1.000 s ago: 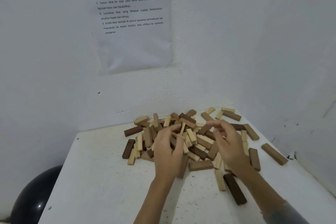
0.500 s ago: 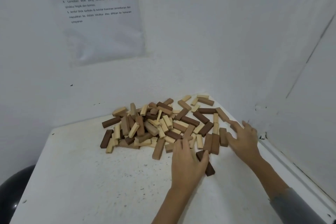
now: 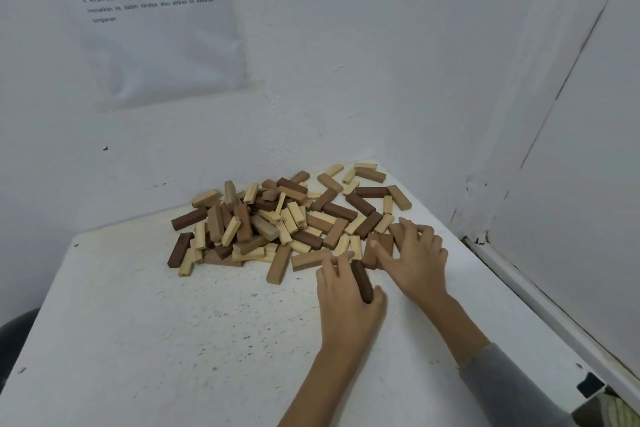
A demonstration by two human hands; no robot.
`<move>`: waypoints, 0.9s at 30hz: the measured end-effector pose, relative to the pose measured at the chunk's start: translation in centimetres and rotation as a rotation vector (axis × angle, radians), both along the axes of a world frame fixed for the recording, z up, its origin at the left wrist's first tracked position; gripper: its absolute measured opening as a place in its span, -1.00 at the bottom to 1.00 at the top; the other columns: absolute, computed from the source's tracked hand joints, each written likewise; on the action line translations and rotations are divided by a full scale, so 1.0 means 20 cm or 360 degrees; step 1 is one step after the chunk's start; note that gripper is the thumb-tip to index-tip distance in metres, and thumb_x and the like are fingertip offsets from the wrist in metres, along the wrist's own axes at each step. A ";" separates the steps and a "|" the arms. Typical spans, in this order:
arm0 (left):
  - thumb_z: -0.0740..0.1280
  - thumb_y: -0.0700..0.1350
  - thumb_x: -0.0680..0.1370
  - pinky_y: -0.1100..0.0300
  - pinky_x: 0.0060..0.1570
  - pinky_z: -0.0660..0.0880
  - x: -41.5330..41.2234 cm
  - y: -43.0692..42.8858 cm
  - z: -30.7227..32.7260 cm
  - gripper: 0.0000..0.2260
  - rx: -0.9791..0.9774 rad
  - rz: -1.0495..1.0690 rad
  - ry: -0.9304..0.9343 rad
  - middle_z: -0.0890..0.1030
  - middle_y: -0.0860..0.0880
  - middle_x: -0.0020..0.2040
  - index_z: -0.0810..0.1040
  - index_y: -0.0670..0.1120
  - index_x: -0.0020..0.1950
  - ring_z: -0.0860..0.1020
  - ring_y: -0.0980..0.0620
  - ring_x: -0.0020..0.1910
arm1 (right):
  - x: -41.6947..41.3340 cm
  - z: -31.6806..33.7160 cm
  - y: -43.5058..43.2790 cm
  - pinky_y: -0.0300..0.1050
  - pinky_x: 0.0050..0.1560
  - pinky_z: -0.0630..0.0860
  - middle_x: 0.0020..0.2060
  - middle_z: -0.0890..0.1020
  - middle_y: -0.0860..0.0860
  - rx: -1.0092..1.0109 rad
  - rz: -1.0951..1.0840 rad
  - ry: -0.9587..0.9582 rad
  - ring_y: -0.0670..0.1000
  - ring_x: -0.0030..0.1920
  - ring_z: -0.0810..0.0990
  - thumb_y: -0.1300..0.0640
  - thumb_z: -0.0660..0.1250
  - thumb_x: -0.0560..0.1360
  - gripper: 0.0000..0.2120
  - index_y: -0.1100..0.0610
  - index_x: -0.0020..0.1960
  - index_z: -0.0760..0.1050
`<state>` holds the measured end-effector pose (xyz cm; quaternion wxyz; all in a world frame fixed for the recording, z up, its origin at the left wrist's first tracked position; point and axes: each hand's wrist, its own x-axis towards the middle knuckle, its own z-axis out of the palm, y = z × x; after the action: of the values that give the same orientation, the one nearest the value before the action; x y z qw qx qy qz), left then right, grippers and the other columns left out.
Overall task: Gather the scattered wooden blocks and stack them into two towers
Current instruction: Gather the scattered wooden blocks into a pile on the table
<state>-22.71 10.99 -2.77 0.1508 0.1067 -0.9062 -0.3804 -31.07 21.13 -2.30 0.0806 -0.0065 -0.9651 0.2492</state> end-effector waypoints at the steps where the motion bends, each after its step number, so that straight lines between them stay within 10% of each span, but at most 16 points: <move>1: 0.38 -0.07 0.44 0.13 0.20 0.37 0.00 0.01 0.00 -0.52 0.0035 0.0025 0.0010 0.33 -0.02 0.27 0.36 -0.05 0.33 0.30 0.04 0.20 | -0.01 0.00 -0.02 0.06 0.29 0.22 0.35 0.35 0.14 0.0016 -0.0001 -0.0022 0.18 0.33 0.30 -0.29 0.26 0.47 -0.31 0.05 0.47 0.22; 16: 0.42 -0.15 0.41 0.14 0.10 0.45 0.00 -0.07 0.01 -0.51 0.0200 0.0141 0.0083 0.48 0.02 0.07 0.39 -0.05 0.32 0.40 0.04 0.11 | 0.02 -0.06 0.00 0.02 0.01 0.31 0.10 0.56 0.16 0.0079 -0.0127 0.0178 0.21 0.10 0.45 -0.19 0.46 0.30 -0.36 0.10 0.28 0.44; 22: 0.48 -0.15 0.41 0.34 0.06 0.42 0.01 -0.18 0.07 -0.52 0.0301 0.0105 0.0403 0.47 0.14 0.06 0.36 0.22 0.18 0.43 0.14 0.13 | 0.03 -0.01 -0.03 0.08 0.08 0.33 0.02 0.58 0.08 -0.0485 -0.0143 0.0269 0.21 0.10 0.44 -0.08 0.58 0.19 -0.31 0.08 0.24 0.43; 27: 0.47 -0.10 0.42 0.29 0.14 0.41 -0.06 -0.36 0.15 -0.57 0.0383 0.0224 0.0622 0.51 0.13 0.13 0.45 0.04 0.25 0.48 0.11 0.18 | 0.01 0.15 -0.19 0.11 0.23 0.41 0.01 0.49 -0.23 -0.0983 0.0241 0.0208 -0.01 0.11 0.44 -0.03 0.59 0.23 -0.33 -0.09 0.26 0.36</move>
<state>-23.82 3.69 0.16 0.3358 0.1111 -0.7983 -0.4875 -30.86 17.30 0.69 0.1179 0.0570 -0.8343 0.5355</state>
